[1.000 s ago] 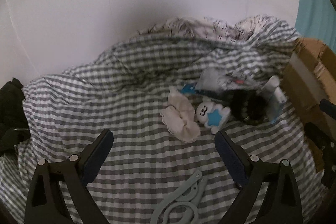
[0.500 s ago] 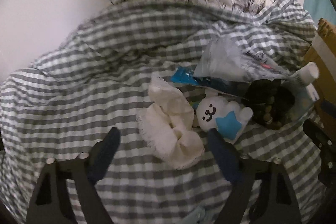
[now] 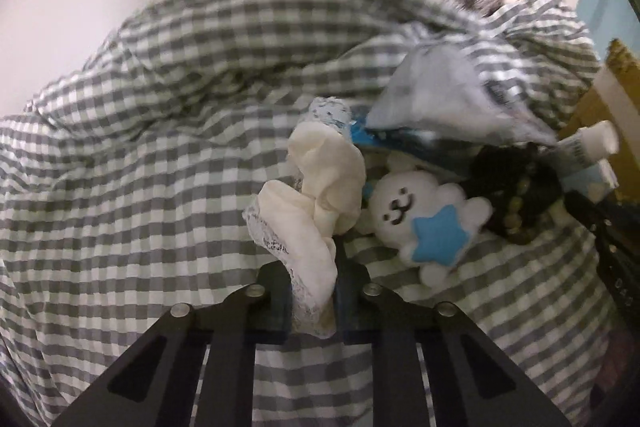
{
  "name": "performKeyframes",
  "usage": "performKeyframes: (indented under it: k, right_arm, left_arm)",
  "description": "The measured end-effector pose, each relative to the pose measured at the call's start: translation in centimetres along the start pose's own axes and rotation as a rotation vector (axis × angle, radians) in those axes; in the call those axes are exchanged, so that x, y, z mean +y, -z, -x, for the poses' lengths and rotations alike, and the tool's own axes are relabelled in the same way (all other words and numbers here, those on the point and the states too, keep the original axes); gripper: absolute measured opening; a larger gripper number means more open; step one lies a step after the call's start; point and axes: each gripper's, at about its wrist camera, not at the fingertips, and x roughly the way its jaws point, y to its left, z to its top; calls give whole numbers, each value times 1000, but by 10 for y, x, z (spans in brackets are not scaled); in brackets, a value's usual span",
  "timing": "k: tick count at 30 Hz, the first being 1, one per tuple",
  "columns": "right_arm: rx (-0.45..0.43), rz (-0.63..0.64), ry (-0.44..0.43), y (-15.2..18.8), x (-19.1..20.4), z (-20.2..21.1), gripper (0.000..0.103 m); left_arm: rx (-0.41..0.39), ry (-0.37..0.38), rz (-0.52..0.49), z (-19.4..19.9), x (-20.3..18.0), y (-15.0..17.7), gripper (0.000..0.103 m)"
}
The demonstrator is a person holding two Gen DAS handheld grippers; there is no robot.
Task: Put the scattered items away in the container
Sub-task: 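Carry the lace cloth and white-and-blue box into the cardboard box and release both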
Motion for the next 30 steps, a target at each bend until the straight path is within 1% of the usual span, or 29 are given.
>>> performKeyframes:
  k: [1, 2, 5, 9, 14, 16, 23, 30]
  right_arm:
    - [-12, 11, 3, 1, 2, 4, 18]
    - [-19, 16, 4, 2, 3, 6, 18]
    - [-42, 22, -7, 3, 6, 17, 18]
    - [-90, 46, -11, 6, 11, 39, 18]
    - [-126, 44, -45, 12, 11, 63, 18]
    - [-139, 40, -57, 13, 10, 72, 18]
    - [-214, 42, -86, 14, 8, 119, 18]
    - [-330, 45, -83, 15, -1, 179, 18]
  left_arm:
    - [-8, 9, -9, 6, -2, 0, 15]
    - [-11, 13, -13, 10, -3, 0, 13]
    - [-25, 19, -14, 25, -7, 0, 13]
    - [-60, -1, -27, 49, -10, 2, 13]
    - [-118, -18, -31, 85, -16, 0, 13]
    - [-143, -15, -28, 99, -19, -2, 13]
    - [-244, 18, -34, 158, -49, -7, 13]
    - [-393, 30, -94, 236, -81, 0, 13]
